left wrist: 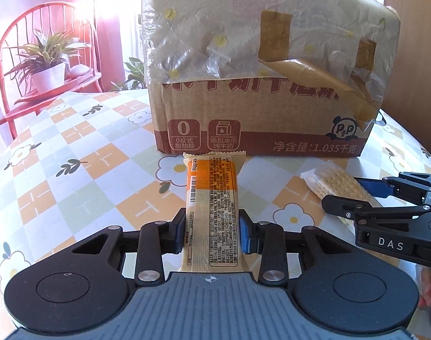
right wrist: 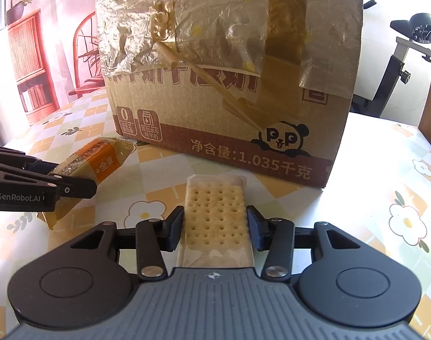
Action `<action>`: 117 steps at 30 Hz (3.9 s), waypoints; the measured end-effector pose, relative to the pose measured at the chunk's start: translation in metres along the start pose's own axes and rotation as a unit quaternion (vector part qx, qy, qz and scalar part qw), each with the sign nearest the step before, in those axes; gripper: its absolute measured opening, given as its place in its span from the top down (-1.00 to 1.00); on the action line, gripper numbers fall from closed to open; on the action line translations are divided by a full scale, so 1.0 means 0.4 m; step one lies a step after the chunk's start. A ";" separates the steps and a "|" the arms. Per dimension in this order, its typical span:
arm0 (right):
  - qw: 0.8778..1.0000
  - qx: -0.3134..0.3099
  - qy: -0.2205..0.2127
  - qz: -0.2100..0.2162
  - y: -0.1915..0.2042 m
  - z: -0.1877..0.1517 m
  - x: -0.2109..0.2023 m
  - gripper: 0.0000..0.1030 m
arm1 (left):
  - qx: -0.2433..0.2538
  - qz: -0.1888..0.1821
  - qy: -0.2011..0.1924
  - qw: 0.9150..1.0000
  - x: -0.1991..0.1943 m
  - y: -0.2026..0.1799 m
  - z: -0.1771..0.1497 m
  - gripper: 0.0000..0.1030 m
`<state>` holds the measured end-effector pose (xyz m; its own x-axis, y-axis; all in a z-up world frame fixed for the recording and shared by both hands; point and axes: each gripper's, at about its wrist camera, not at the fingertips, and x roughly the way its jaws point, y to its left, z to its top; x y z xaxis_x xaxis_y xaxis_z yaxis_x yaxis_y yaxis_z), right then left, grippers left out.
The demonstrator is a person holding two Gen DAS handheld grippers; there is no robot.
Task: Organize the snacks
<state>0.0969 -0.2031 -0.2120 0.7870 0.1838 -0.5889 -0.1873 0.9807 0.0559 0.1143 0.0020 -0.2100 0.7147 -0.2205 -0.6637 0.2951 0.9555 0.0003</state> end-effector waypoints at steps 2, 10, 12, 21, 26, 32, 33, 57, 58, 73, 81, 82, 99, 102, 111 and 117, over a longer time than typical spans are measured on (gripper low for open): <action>1.000 -0.004 -0.007 0.003 0.003 -0.001 -0.007 0.06 | -0.006 0.003 -0.005 1.000 -0.011 0.001 0.001 0.26; 0.999 -0.028 -0.030 0.022 0.025 0.011 -0.052 0.06 | -0.025 0.007 -0.041 0.999 -0.078 0.017 0.027 0.26; 0.999 -0.026 -0.040 0.026 0.028 0.026 -0.071 0.06 | -0.033 0.007 -0.051 0.998 -0.094 0.023 0.040 0.26; 0.995 -0.053 -0.081 0.024 0.053 0.154 -0.159 0.06 | -0.062 0.002 -0.105 0.993 -0.172 0.043 0.113 0.26; 0.993 -0.052 -0.105 0.022 0.055 0.213 -0.200 0.06 | -0.065 0.004 -0.133 0.989 -0.204 0.044 0.148 0.26; 0.989 -0.059 -0.133 0.027 0.057 0.271 -0.245 0.06 | -0.066 -0.009 -0.162 0.985 -0.237 0.031 0.188 0.26; 0.988 -0.060 -0.139 0.027 0.056 0.280 -0.254 0.06 | -0.065 -0.012 -0.167 0.984 -0.242 0.029 0.196 0.26; 0.997 0.036 -0.047 -0.056 -0.173 0.586 0.050 0.04 | 0.027 0.006 -0.088 0.996 0.087 -0.058 0.608 0.26; 0.996 0.037 -0.050 -0.057 -0.173 0.588 0.046 0.03 | 0.026 0.005 -0.084 0.996 0.090 -0.055 0.609 0.19; 0.993 0.052 -0.087 -0.052 -0.124 0.618 -0.121 -0.82 | 0.027 -0.001 -0.123 0.992 -0.091 -0.041 0.609 -0.78; 0.987 0.038 -0.142 -0.069 -0.053 0.594 -0.285 -0.97 | 0.036 0.025 -0.163 0.986 -0.259 -0.064 0.551 -0.84; 0.986 0.034 -0.146 -0.070 -0.043 0.589 -0.304 -0.97 | 0.034 0.029 -0.166 0.985 -0.277 -0.066 0.543 -0.84; 0.984 0.056 -0.161 -0.054 0.043 0.474 -0.455 -0.97 | -0.015 0.070 -0.193 0.979 -0.455 -0.074 0.432 -0.90; 0.984 0.053 -0.163 -0.055 0.052 0.470 -0.459 -0.97 | -0.020 0.076 -0.192 0.978 -0.462 -0.071 0.424 -0.90; 0.984 0.061 -0.160 -0.056 0.054 0.458 -0.463 -0.97 | -0.020 0.098 -0.187 0.977 -0.474 -0.071 0.412 -0.90; 0.983 0.064 -0.161 -0.056 0.051 0.453 -0.473 -0.97 | -0.020 0.107 -0.192 0.975 -0.480 -0.075 0.409 -0.90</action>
<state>0.0507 -0.2059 0.0468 0.9480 0.0646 -0.3117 -0.0287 0.9926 0.1183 0.0721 -0.0165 0.0398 0.9441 -0.0646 -0.3233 0.0937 0.9928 0.0750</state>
